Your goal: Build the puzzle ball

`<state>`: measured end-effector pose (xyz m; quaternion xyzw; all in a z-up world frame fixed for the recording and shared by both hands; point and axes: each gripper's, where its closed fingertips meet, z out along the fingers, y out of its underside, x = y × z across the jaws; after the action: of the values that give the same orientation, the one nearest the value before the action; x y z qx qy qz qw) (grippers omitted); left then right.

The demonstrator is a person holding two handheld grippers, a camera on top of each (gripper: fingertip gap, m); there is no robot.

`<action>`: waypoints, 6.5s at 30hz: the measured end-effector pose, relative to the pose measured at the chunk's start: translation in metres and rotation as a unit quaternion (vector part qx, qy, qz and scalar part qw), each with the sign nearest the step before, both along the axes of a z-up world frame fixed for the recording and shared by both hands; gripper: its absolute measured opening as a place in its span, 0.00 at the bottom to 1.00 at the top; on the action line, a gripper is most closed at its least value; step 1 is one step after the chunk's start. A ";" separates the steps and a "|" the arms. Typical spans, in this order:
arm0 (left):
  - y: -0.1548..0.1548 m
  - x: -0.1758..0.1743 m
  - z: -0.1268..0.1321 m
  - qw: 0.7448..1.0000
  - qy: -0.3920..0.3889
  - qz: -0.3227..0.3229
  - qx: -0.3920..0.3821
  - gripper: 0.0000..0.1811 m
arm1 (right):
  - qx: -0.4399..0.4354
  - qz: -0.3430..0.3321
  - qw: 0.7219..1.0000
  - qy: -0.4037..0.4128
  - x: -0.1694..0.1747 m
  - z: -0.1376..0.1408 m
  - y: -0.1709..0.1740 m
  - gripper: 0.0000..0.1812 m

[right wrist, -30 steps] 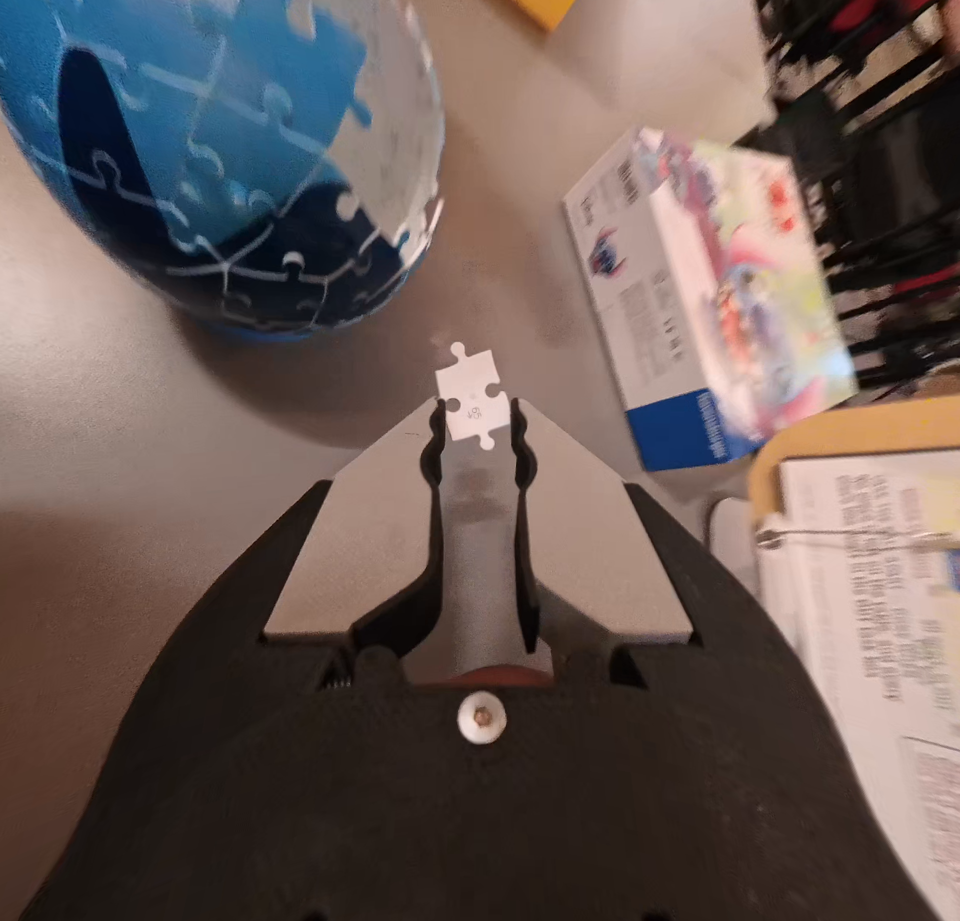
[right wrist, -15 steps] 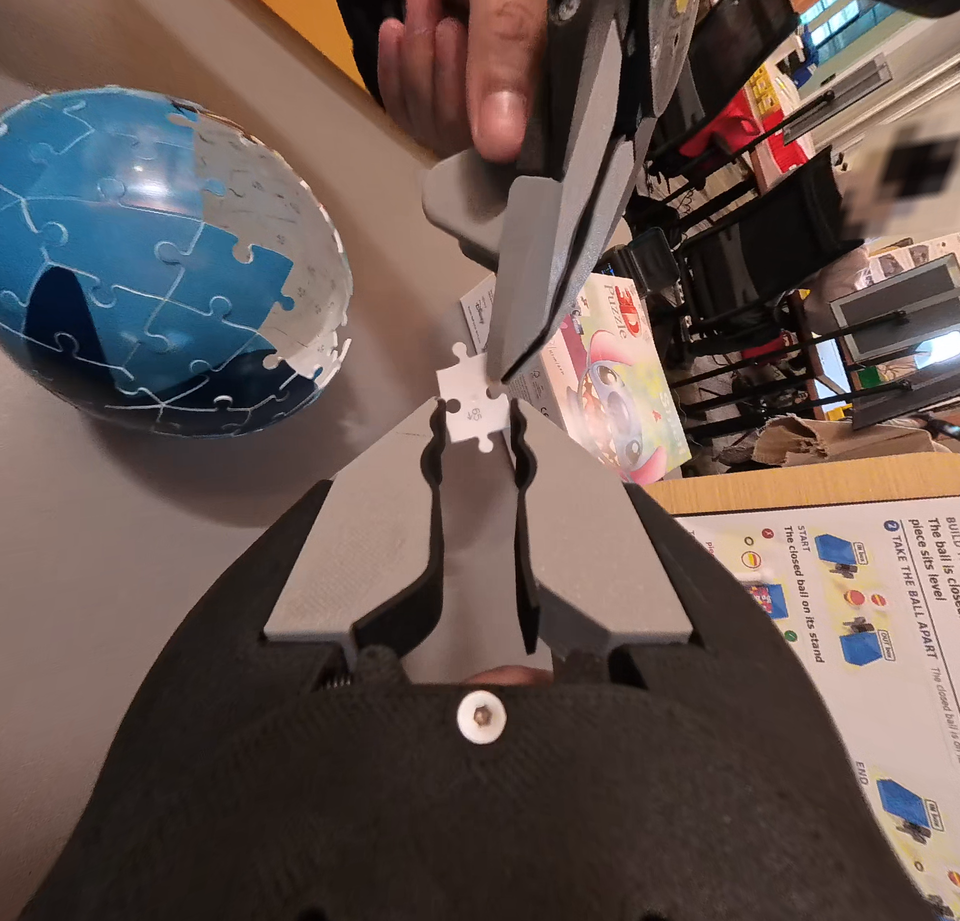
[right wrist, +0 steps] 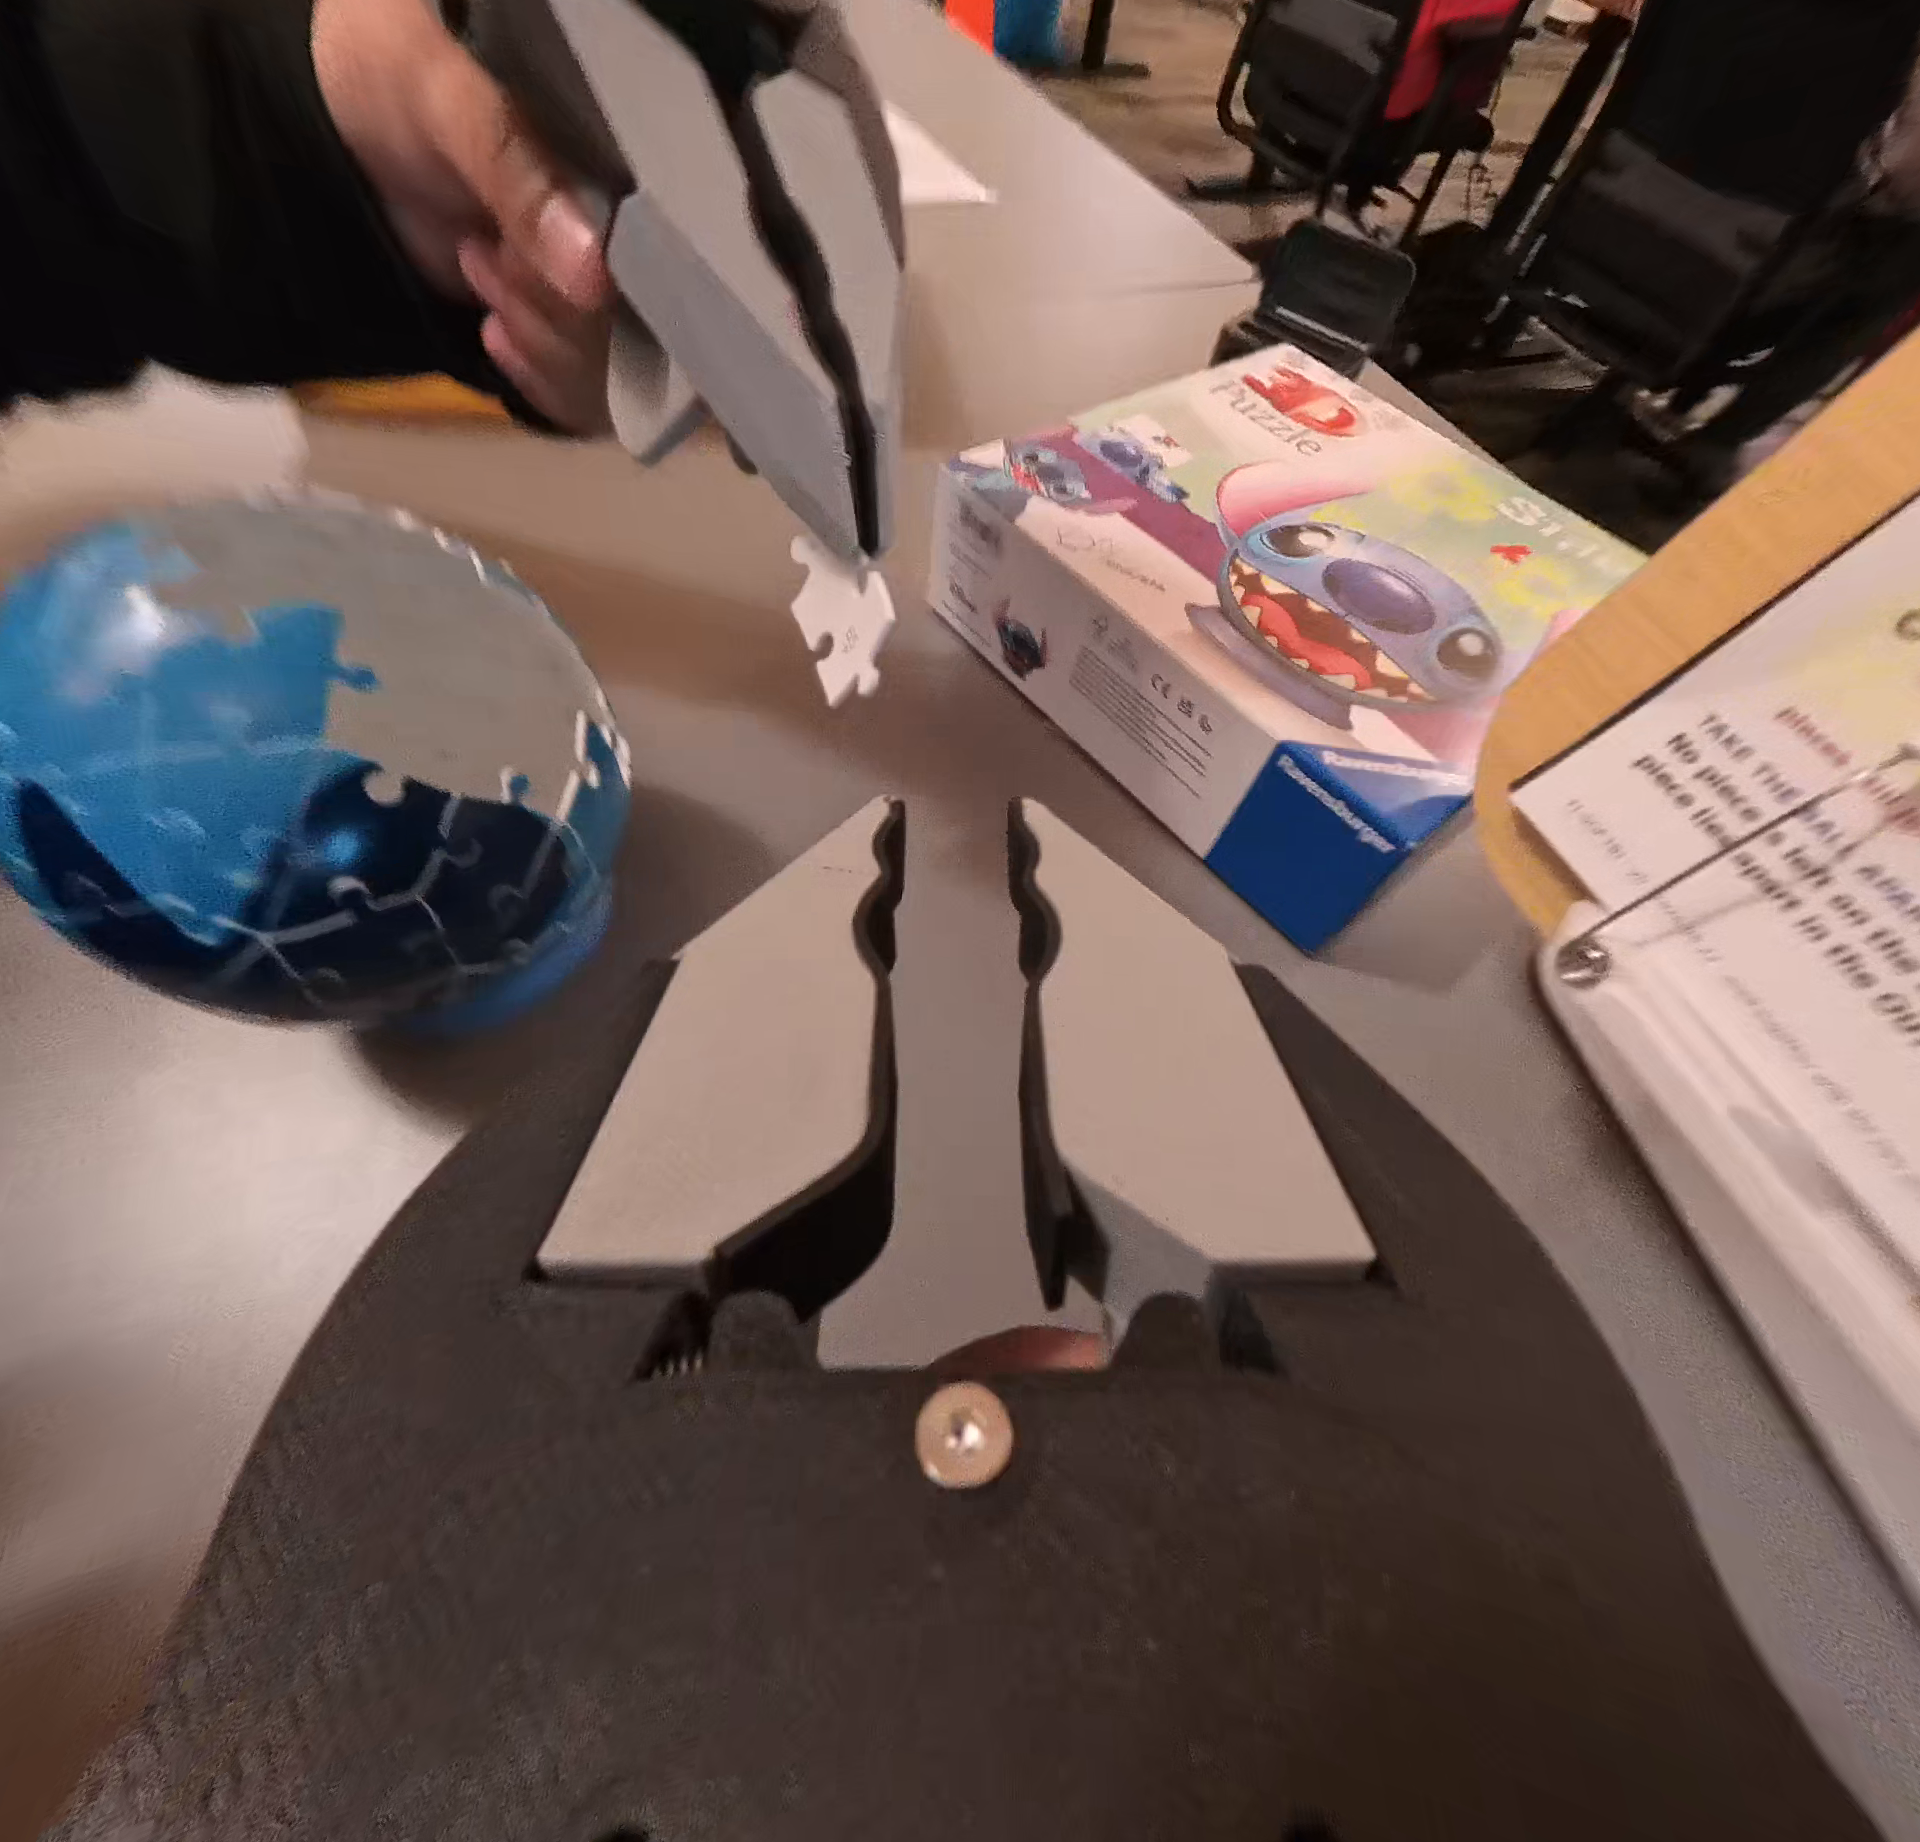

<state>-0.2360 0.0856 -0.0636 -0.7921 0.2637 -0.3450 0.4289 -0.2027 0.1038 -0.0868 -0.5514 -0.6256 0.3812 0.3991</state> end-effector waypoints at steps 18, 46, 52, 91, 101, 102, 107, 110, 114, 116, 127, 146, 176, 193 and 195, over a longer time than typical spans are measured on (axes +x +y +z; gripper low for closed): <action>-0.022 -0.024 0.015 0.993 -0.040 0.063 0.096 0.00 | -0.137 0.134 0.981 0.040 -0.060 0.054 -0.041 0.00; -0.060 -0.061 -0.017 0.996 0.033 0.072 0.046 0.11 | 0.023 0.185 0.979 -0.085 -0.051 -0.011 -0.101 0.00; -0.066 -0.045 -0.014 0.996 0.059 0.047 0.049 0.13 | 0.077 0.178 0.975 -0.109 -0.053 -0.026 -0.100 0.00; -0.082 -0.012 -0.052 0.956 0.249 -0.123 -0.098 0.07 | 0.128 0.111 0.974 -0.147 -0.049 -0.048 -0.088 0.00; -0.091 -0.020 -0.049 0.958 0.238 -0.119 -0.111 0.08 | 0.097 0.117 0.979 -0.137 -0.057 -0.046 -0.093 0.00; -0.091 -0.021 -0.048 0.958 0.234 -0.119 -0.114 0.09 | 0.091 0.119 0.979 -0.135 -0.058 -0.046 -0.093 0.00; -0.072 -0.027 -0.038 0.965 0.230 -0.079 -0.097 0.11 | 0.075 0.119 0.981 -0.132 -0.059 -0.046 -0.092 0.00; -0.068 -0.027 -0.040 0.956 0.270 -0.077 -0.085 0.08 | 0.073 0.117 0.982 -0.127 -0.059 -0.046 -0.092 0.00; -0.071 -0.020 -0.047 0.942 0.309 -0.096 -0.089 0.08 | 0.072 0.116 0.983 -0.119 -0.060 -0.045 -0.092 0.00; -0.070 -0.019 -0.050 0.936 0.322 -0.101 -0.095 0.07 | 0.068 0.114 0.984 -0.114 -0.061 -0.045 -0.092 0.00; -0.074 -0.018 -0.065 0.906 0.385 -0.131 -0.116 0.01 | 0.058 0.122 0.985 -0.103 -0.061 -0.046 -0.093 0.00; -0.076 -0.022 -0.061 0.898 0.403 -0.142 -0.103 0.00 | 0.065 0.137 0.986 -0.065 -0.064 -0.041 -0.096 0.01; -0.074 -0.022 -0.059 0.894 0.412 -0.153 -0.091 0.00 | 0.063 0.136 0.984 -0.093 -0.061 -0.043 -0.092 0.07; -0.073 -0.016 -0.061 0.899 0.405 -0.141 -0.093 0.00 | -0.080 0.156 0.976 -0.131 -0.047 -0.028 -0.076 0.23; -0.073 -0.017 -0.061 0.897 0.408 -0.143 -0.093 0.00 | -0.081 0.145 0.973 -0.163 -0.047 -0.036 -0.072 0.22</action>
<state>-0.2527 0.0126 -0.1246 -0.8535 0.4924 -0.0725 0.1543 -0.2499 0.0316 -0.1230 -0.5405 -0.7222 0.3895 0.1860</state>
